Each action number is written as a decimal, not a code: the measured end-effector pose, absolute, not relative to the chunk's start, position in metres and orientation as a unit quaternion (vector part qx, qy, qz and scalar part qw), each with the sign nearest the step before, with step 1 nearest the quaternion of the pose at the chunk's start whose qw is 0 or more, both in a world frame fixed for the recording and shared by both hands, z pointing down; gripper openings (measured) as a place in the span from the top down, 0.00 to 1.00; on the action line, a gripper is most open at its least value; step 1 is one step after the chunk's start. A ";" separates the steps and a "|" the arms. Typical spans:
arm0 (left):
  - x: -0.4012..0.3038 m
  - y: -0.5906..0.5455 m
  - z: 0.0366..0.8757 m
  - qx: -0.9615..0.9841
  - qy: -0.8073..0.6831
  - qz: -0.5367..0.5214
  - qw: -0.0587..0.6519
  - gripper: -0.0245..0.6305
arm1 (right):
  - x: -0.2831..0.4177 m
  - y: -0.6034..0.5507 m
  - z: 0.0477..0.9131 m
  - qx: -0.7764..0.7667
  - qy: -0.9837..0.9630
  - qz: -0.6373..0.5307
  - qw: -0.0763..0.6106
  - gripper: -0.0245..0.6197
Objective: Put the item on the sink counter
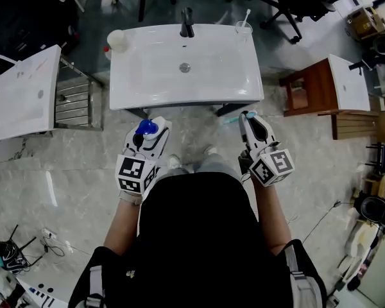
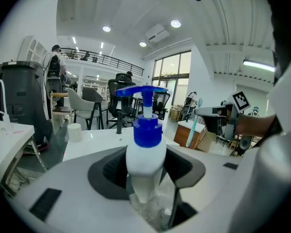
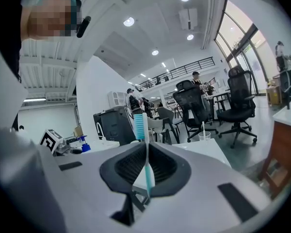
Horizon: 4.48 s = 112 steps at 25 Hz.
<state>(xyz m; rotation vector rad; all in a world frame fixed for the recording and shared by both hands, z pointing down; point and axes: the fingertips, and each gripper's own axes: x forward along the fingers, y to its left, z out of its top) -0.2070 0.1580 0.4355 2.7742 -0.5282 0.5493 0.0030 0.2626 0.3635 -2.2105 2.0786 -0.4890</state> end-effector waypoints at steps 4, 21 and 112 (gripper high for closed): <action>-0.188 0.146 0.433 0.955 -0.189 0.185 0.132 0.63 | 0.020 0.249 0.366 -0.714 0.681 -0.157 0.033 0.90; -0.037 0.088 0.437 0.934 -0.253 0.219 0.126 0.63 | 0.162 0.167 0.390 -0.645 0.738 -0.189 0.062 0.90; 0.224 -0.064 0.558 0.958 -0.138 0.249 0.020 0.58 | 0.241 0.210 0.415 -0.846 0.466 -0.245 0.080 0.90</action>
